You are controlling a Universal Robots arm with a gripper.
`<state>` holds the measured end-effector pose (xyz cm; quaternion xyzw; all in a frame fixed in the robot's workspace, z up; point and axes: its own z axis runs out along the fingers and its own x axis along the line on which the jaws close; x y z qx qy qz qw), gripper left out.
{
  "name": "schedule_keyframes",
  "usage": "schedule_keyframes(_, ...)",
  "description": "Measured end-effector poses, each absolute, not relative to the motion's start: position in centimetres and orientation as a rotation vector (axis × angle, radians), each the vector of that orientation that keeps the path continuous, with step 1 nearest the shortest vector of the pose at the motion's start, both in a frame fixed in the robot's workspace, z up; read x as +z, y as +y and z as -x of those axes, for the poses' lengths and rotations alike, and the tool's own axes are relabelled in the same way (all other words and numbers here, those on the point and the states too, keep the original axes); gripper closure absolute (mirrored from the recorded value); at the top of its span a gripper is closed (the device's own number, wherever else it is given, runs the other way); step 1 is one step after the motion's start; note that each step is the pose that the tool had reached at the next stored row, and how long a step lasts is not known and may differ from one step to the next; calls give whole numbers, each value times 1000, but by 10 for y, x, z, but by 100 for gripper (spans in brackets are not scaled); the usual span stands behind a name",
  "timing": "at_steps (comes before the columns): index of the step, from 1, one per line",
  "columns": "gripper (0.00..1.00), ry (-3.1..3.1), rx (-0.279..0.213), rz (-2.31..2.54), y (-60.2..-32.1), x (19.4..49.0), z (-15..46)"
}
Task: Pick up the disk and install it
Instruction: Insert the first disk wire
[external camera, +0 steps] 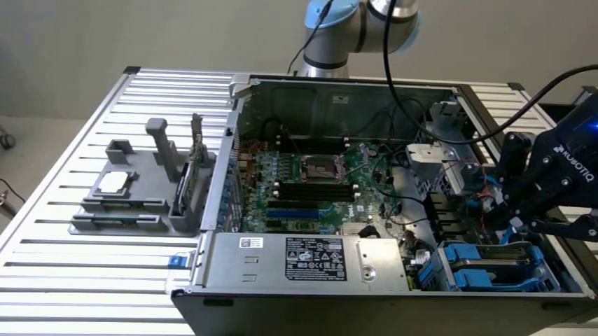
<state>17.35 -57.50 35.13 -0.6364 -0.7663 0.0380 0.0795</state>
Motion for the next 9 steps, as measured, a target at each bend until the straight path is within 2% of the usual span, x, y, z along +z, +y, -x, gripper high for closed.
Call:
schedule_keyframes(5,84,-2288,166,1951,-575,353,-175)
schedule_keyframes(9,84,-2254,176,1996,-575,354,-175)
